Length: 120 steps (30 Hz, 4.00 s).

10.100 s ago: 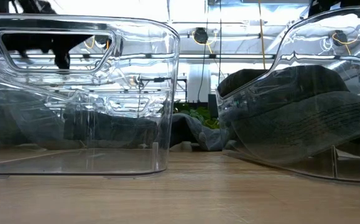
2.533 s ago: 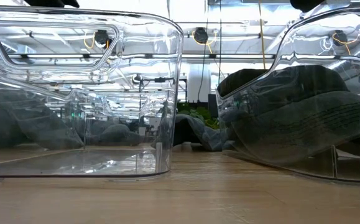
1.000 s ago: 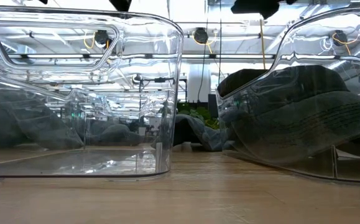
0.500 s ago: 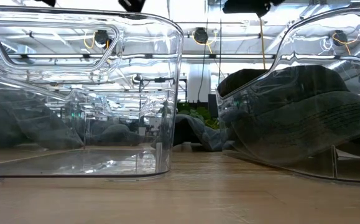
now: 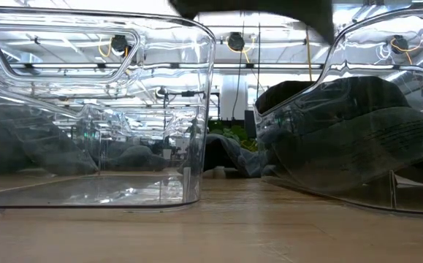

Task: Pick & Place hat
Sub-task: Put the black cap into the right transparent bin

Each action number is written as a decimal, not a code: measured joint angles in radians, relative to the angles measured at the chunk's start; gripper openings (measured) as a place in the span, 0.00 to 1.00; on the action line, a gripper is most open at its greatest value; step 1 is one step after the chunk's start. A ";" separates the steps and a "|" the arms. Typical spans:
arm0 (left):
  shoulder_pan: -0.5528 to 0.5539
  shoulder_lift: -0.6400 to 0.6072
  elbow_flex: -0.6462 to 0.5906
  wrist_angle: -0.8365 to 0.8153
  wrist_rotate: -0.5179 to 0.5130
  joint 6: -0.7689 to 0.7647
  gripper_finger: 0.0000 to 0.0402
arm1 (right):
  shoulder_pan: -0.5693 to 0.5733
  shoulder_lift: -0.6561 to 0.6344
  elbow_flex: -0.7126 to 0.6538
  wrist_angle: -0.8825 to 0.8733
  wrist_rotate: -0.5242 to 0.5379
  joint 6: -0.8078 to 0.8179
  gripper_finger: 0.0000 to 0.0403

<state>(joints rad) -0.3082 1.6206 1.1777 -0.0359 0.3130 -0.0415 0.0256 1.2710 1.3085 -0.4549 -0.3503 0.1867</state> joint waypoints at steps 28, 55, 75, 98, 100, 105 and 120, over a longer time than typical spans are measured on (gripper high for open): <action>-0.027 0.031 0.187 -0.262 -0.001 0.141 0.02 | 0.009 0.189 0.032 0.133 -0.420 0.137 0.63; -0.008 0.031 0.187 -0.256 0.026 0.151 0.02 | 0.028 0.291 0.031 0.240 -0.674 0.323 0.63; 0.007 0.031 0.187 -0.261 0.024 0.138 0.05 | 0.042 0.296 0.032 0.133 -0.671 -0.038 0.03; -0.015 -0.034 0.186 -0.221 -0.008 0.141 0.82 | 0.042 0.257 0.031 0.071 -0.531 -0.134 0.01; -0.009 -0.075 0.186 -0.247 -0.009 0.132 0.88 | 0.042 0.245 0.032 0.079 -0.532 -0.144 0.01; 0.019 -0.203 0.186 -0.333 -0.010 0.126 0.98 | 0.041 0.167 0.032 0.036 -0.450 -0.174 0.01; 0.051 -0.509 0.183 -0.461 -0.153 0.268 0.97 | 0.146 -0.154 0.031 -0.054 -0.148 -0.137 0.01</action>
<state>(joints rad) -0.2568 1.1121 1.3603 -0.4965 0.1601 0.2266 0.1714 1.1169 1.3399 -0.5091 -0.4980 0.0493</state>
